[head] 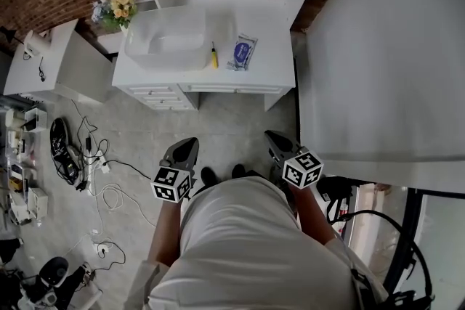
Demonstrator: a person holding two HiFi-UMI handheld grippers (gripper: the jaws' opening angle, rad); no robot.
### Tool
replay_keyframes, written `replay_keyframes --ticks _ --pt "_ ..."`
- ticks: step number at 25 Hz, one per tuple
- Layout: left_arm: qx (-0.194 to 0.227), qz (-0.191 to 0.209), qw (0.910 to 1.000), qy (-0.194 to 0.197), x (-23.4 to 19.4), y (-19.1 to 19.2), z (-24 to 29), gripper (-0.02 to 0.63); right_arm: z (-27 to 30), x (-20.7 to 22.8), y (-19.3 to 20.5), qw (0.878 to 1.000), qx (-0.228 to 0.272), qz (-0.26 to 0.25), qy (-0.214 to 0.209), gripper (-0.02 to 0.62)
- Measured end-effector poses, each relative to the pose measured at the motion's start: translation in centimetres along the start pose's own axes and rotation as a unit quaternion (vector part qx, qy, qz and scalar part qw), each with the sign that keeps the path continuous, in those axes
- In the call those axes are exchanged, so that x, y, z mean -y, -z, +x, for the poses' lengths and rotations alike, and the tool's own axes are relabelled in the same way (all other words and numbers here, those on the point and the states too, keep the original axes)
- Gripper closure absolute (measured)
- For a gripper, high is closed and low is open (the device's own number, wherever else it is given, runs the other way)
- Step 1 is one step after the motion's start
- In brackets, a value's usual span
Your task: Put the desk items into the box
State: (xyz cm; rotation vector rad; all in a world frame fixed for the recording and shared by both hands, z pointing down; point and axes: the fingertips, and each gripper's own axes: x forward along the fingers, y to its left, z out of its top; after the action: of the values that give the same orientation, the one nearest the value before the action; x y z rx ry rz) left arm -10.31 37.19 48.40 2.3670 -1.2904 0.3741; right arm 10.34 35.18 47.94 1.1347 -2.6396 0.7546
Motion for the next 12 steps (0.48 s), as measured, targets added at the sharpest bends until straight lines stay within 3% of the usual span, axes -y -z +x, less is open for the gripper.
replay_keyframes --ticks 12 --pt "-0.002 0.004 0.9998 -0.018 3.0 0.8 1.8 0.603 -1.3 2.3 1.0 0.998 -0.032 -0.04 -0.028 0.592"
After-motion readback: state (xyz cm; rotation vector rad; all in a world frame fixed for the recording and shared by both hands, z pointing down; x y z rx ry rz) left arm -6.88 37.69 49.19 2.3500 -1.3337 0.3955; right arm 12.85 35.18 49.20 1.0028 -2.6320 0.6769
